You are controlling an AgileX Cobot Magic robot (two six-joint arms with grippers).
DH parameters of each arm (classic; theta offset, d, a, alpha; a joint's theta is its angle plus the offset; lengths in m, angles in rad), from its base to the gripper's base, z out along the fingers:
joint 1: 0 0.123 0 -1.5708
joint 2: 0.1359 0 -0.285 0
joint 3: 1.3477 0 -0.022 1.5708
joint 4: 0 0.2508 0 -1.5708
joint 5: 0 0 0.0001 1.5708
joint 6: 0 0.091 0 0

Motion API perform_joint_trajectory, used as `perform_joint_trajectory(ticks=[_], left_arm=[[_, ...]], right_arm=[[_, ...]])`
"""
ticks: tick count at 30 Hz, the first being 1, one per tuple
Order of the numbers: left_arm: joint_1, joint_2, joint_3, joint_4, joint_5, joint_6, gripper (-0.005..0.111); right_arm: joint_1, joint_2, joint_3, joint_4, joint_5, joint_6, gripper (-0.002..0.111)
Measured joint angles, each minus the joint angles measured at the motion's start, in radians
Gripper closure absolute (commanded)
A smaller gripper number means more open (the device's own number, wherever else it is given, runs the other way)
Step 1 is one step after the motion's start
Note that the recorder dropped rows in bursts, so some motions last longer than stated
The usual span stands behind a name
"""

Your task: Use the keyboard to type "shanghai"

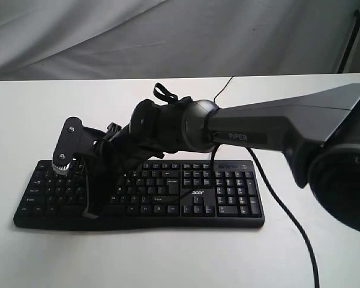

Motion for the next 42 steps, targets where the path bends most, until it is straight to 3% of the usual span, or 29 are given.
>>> perform_joint_trajectory(ticks=[42], left_arm=[[0.000, 0.000, 0.000, 0.000, 0.000, 0.000, 0.106]], right_arm=[[0.000, 0.017, 0.000, 0.008, 0.003, -0.008, 0.108]])
